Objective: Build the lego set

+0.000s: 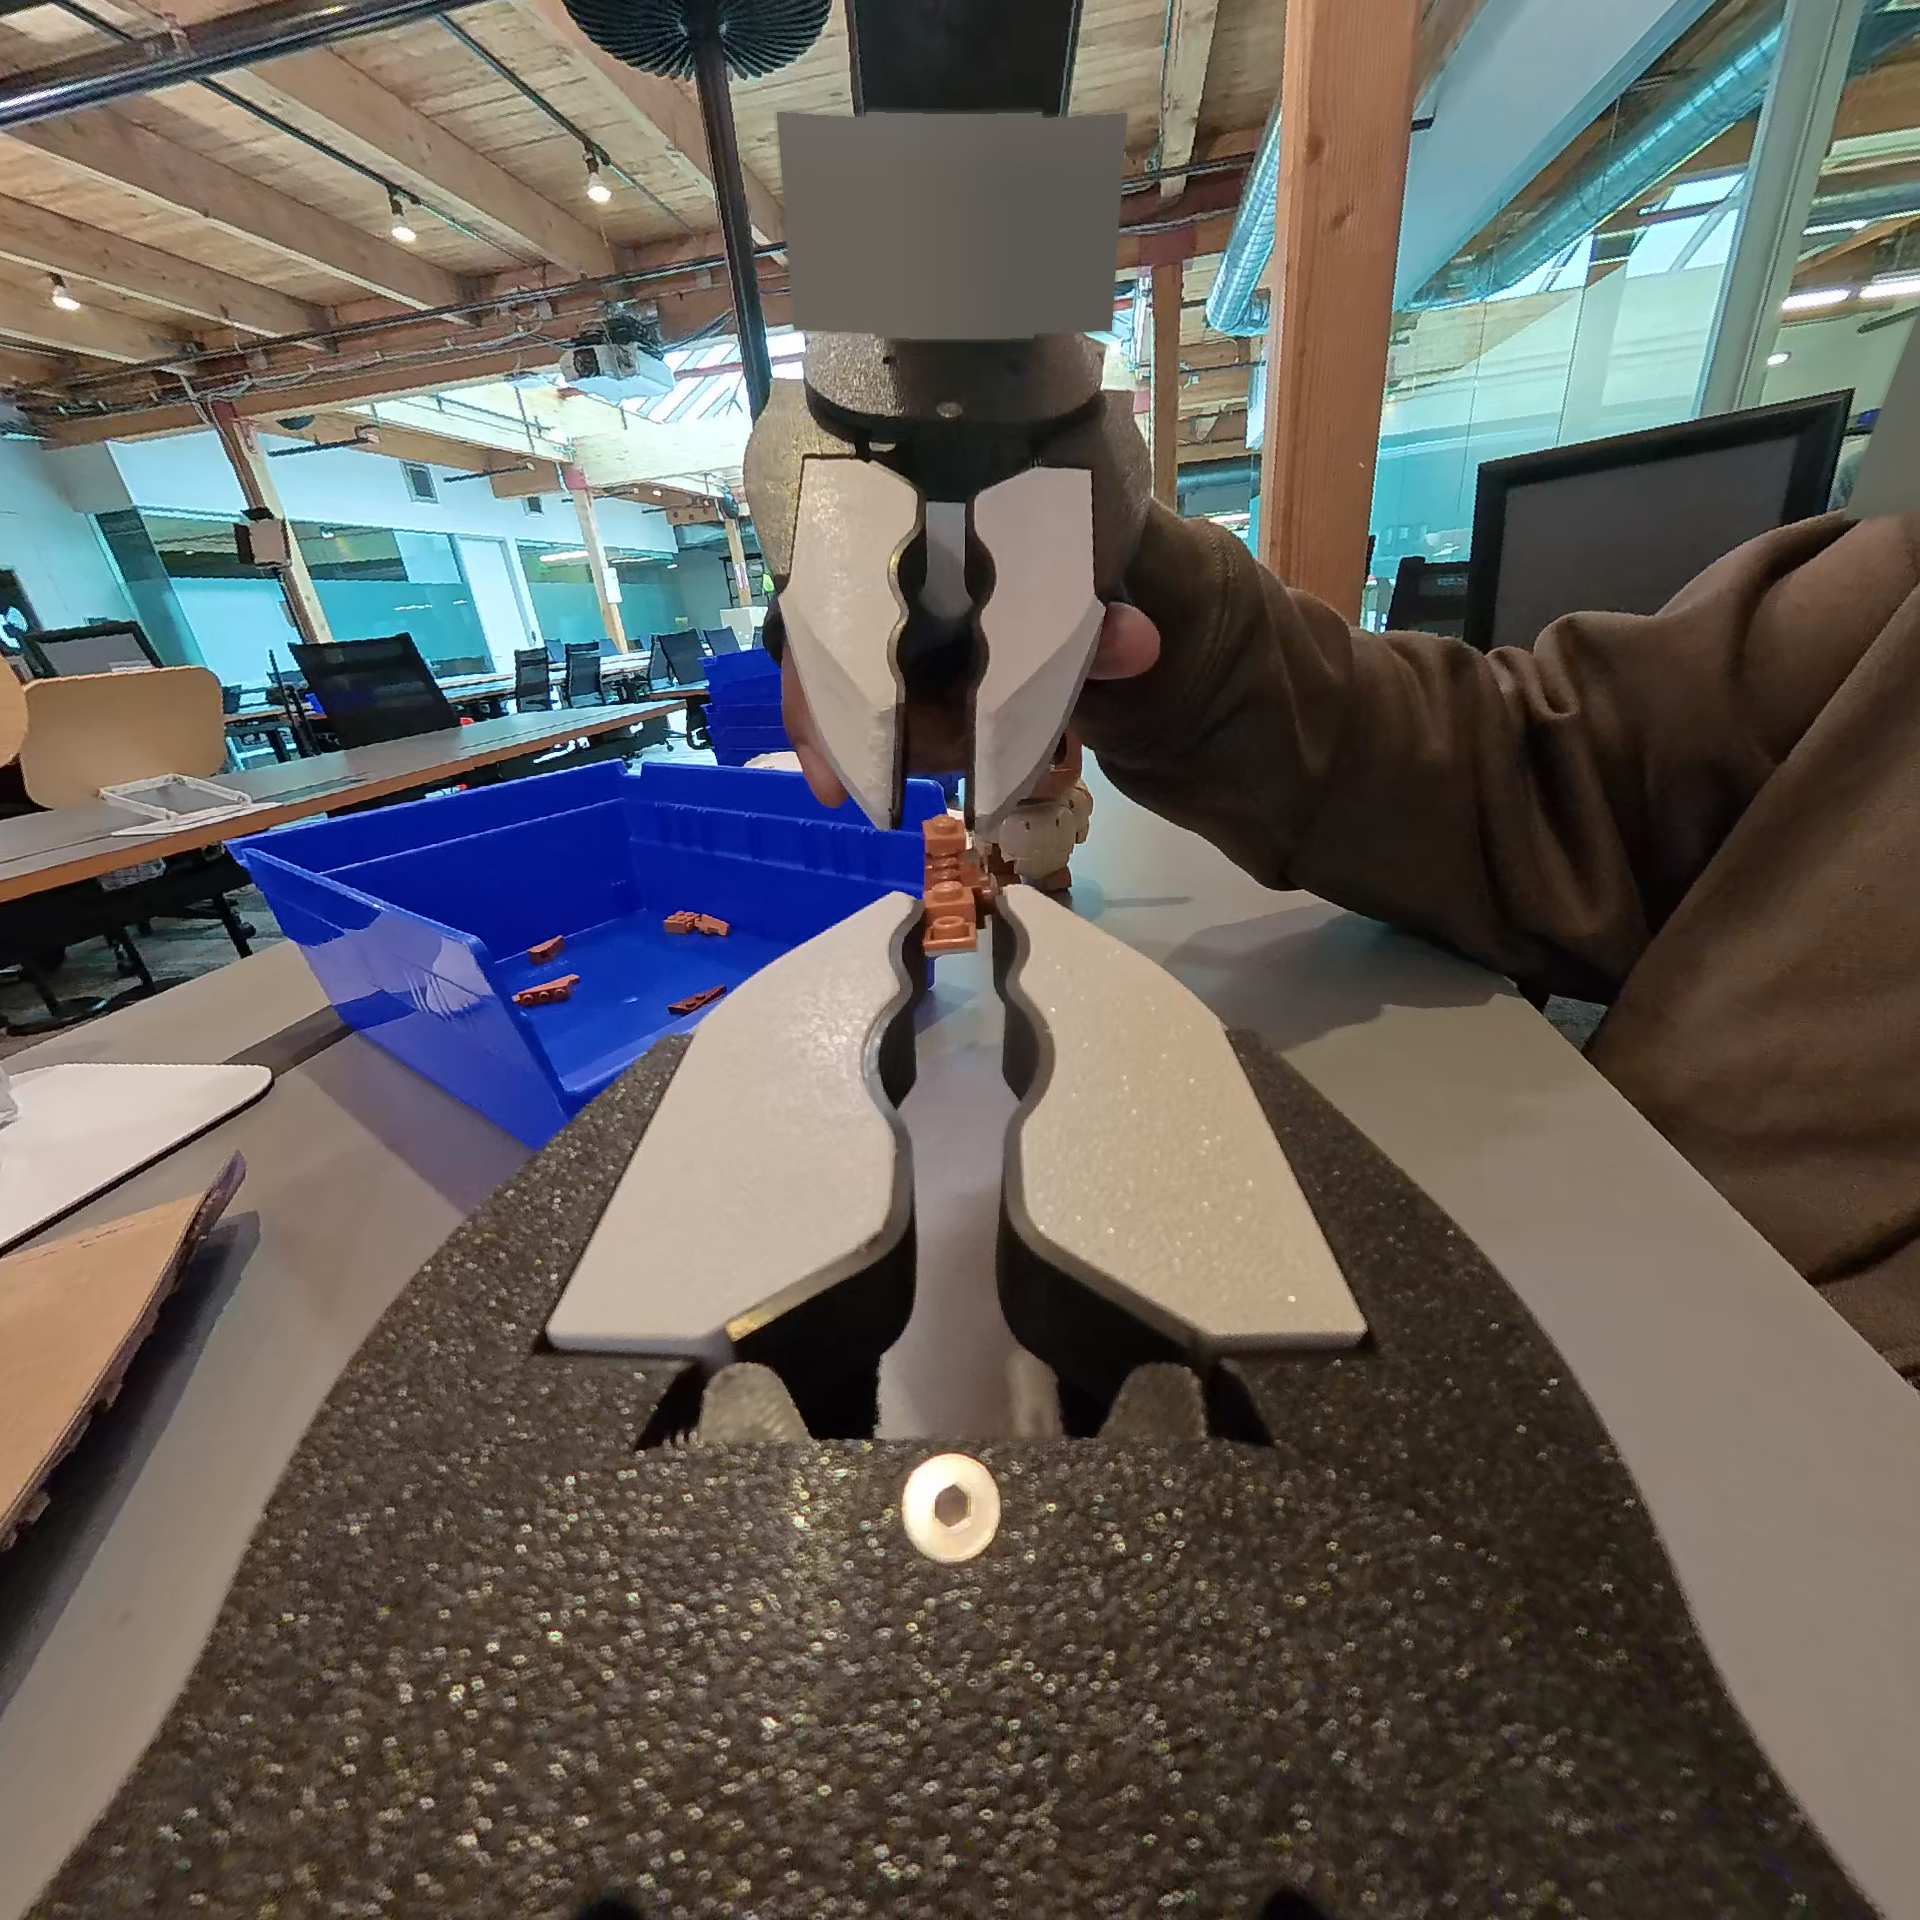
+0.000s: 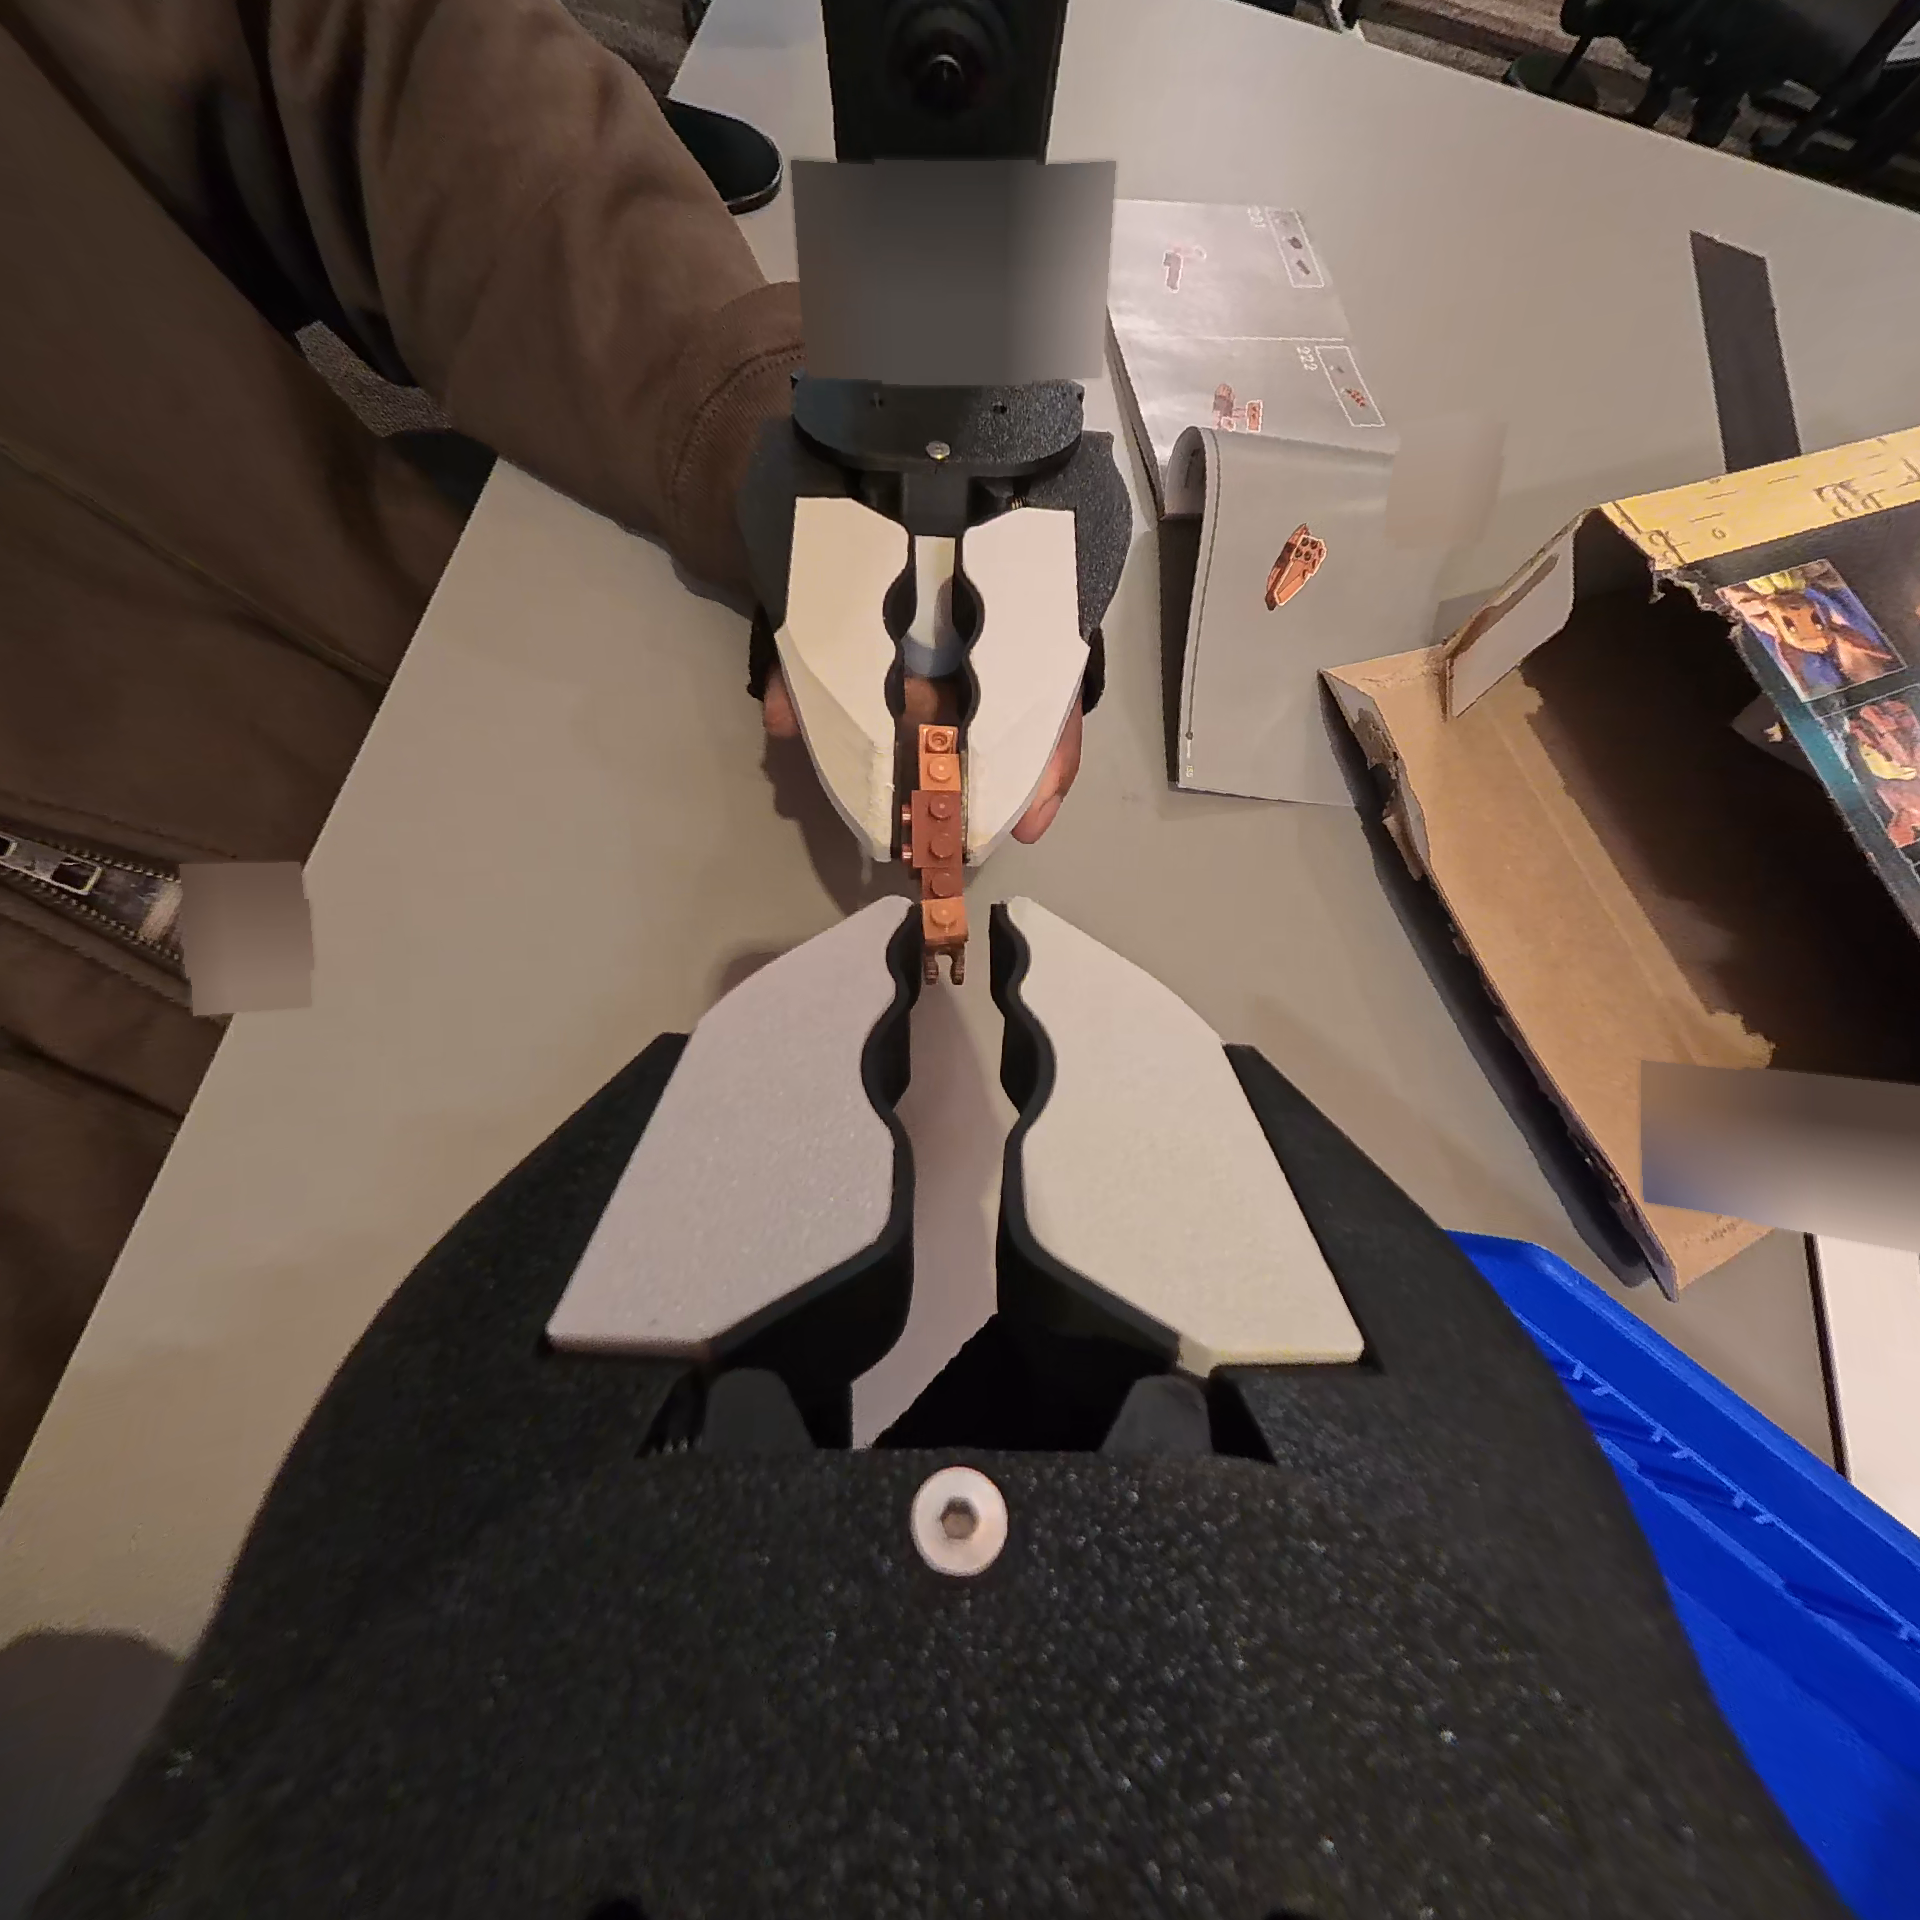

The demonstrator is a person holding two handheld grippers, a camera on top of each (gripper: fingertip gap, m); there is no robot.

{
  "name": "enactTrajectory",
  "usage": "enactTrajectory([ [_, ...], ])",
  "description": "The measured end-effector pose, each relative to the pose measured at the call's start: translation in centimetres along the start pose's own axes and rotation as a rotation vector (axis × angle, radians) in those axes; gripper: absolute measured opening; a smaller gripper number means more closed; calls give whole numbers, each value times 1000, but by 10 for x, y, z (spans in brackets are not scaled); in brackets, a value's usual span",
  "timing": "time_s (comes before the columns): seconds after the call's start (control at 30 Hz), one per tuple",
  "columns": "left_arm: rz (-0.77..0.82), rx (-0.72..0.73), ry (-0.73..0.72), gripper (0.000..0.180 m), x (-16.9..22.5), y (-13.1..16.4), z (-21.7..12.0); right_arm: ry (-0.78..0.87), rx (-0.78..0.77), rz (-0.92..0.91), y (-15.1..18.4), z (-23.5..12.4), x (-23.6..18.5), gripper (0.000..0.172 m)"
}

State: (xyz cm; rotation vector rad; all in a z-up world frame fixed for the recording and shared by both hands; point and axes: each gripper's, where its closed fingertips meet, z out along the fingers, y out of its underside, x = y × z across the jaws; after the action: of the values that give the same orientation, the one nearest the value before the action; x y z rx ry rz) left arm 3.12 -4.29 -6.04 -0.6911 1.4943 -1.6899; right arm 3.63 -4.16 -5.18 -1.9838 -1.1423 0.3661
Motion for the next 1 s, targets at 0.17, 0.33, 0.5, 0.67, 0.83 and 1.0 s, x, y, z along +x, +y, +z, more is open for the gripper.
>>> enactTrajectory([
  [0.17, -1, 3, -1, 11, 0, -1, 0, 1, 2, -2, -1, -1, -1, 12],
  [0.33, -4, 11, -6, 11, -1, -3, -1, 67, 35, -81, -7, -7, 2, 16],
  [0.5, -24, 32, -23, 11, -6, -8, -5, 378, 101, -377, -12, -22, 3, 26],
  [0.67, -54, 40, -19, 11, -7, -7, -4, 801, 17, -742, -7, -32, 3, 28],
  [0.83, -51, 32, -18, 11, -6, -5, -2, 876, -76, -837, -3, -15, 6, 37],
  [1.0, -54, 29, -8, 11, -5, -4, -1, 923, -132, -876, 1, -6, 14, 37],
])
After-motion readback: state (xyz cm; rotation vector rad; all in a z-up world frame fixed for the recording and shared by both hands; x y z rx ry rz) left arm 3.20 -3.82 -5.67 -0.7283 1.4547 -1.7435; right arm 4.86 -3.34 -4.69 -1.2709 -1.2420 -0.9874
